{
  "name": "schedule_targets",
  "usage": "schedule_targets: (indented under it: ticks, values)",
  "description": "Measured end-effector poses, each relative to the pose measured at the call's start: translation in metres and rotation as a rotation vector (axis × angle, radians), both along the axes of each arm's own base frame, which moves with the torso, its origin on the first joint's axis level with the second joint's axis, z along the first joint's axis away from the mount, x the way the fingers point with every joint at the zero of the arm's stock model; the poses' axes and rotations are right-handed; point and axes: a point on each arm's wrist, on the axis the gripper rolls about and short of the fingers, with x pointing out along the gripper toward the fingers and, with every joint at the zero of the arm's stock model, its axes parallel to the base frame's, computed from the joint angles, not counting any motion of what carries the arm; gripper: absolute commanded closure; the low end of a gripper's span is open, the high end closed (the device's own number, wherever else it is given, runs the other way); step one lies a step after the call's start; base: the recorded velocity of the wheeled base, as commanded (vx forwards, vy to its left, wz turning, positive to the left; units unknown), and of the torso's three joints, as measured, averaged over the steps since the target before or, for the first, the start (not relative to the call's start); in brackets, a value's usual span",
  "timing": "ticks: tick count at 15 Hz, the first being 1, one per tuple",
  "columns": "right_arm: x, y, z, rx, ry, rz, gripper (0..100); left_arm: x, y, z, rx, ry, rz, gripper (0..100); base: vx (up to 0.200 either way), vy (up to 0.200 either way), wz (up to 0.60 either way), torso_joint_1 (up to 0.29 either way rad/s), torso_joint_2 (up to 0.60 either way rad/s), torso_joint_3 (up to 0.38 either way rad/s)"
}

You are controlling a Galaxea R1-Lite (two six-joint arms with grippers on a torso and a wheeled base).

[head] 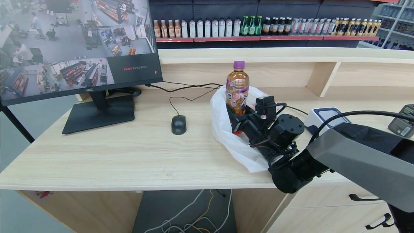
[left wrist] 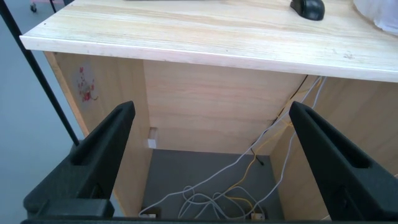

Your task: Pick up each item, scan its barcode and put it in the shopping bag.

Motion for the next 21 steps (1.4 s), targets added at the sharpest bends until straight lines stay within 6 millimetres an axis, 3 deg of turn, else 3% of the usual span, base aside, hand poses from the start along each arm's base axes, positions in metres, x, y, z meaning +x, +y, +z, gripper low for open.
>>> schedule_targets:
  ticks: [21]
  values:
    - [-0.003, -0.014, -0.007, -0.022, 0.044, -0.027, 100, 0.0, 0.0, 0.0, 0.0, 0.0, 0.0, 0, 0.0, 0.0, 0.0, 0.0, 0.0, 0.0]
